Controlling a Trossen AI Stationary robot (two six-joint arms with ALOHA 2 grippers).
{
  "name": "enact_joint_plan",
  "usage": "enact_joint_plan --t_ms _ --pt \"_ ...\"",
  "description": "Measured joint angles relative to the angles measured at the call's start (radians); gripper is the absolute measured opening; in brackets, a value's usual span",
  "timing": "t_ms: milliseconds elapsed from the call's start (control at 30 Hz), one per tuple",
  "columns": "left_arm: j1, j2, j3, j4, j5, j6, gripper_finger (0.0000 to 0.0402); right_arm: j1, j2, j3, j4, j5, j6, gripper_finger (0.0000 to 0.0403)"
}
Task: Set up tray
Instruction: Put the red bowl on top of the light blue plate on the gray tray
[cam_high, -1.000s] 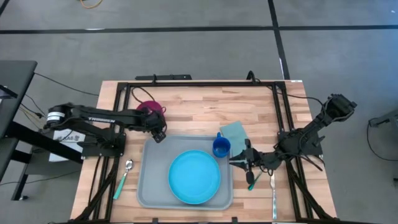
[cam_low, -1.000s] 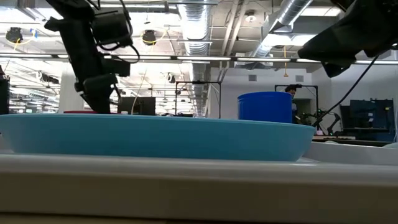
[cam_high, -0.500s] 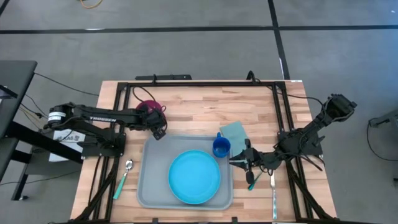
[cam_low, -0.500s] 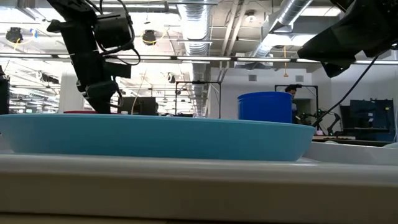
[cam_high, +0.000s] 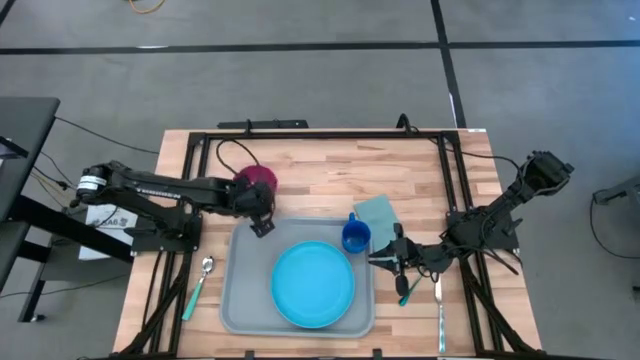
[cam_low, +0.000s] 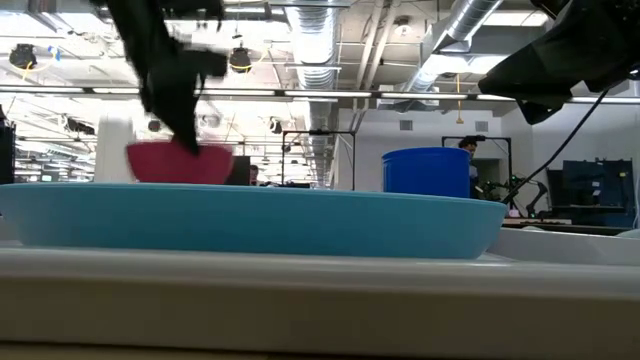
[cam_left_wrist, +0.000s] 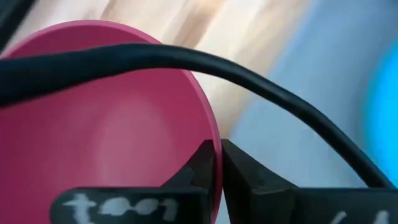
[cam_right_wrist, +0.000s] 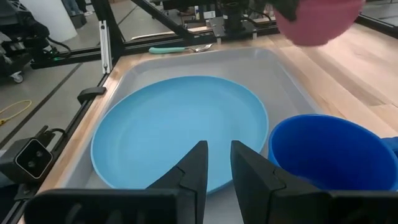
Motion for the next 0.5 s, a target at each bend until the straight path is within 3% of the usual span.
enact_joint_plan --t_ms 133,300,500 --pt "-0.174 0.000 0.117 0.053 0.029 0.001 0.0002 0.000 0.000 0.000 0.000 0.000 0.000 0.0064" --pt "-0.405 0.000 0.141 0.282 0.042 0.063 0.0001 0.000 0.000 0.000 0.000 0.000 -0.001 0.0064" --pt "-0.622 0.121 0.140 0.434 -0.023 0.360 0.0001 0.000 0.000 0.000 0.000 0.000 -0.001 0.0064"
